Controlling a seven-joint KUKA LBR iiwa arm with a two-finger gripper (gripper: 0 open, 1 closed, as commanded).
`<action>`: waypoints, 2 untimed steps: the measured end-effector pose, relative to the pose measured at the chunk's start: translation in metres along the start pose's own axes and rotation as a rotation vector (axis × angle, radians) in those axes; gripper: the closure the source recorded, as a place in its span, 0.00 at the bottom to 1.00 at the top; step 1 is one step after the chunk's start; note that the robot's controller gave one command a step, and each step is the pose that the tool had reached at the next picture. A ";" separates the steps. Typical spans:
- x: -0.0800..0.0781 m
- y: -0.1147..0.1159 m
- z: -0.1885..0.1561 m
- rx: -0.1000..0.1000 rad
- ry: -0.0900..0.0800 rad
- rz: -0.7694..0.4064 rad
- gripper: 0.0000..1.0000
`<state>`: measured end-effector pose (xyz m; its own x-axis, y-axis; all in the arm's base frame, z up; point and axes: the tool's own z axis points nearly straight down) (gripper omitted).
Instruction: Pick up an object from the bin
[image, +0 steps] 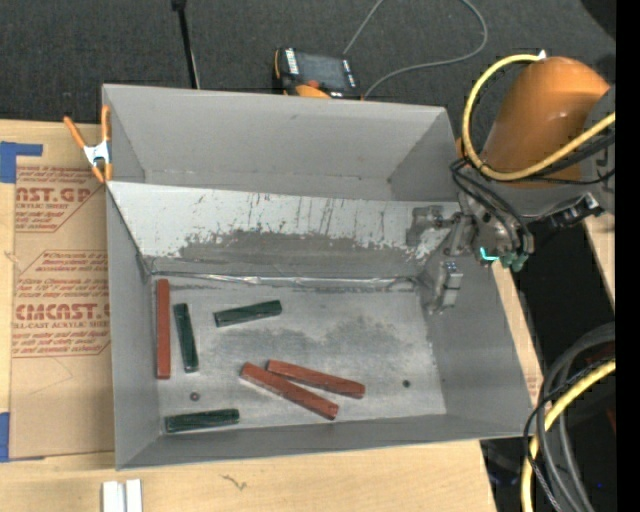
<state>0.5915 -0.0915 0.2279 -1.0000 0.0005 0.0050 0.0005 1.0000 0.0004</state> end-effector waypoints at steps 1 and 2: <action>0.081 -0.030 0.092 -0.001 0.006 -0.021 0.00; 0.103 0.025 0.133 -0.004 0.001 -0.023 0.00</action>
Offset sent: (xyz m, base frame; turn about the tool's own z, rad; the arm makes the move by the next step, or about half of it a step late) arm -0.0776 -0.0289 -0.0865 -0.0249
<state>0.4875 -0.0665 0.0950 -0.9997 -0.0221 0.0064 -0.0220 0.9997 0.0046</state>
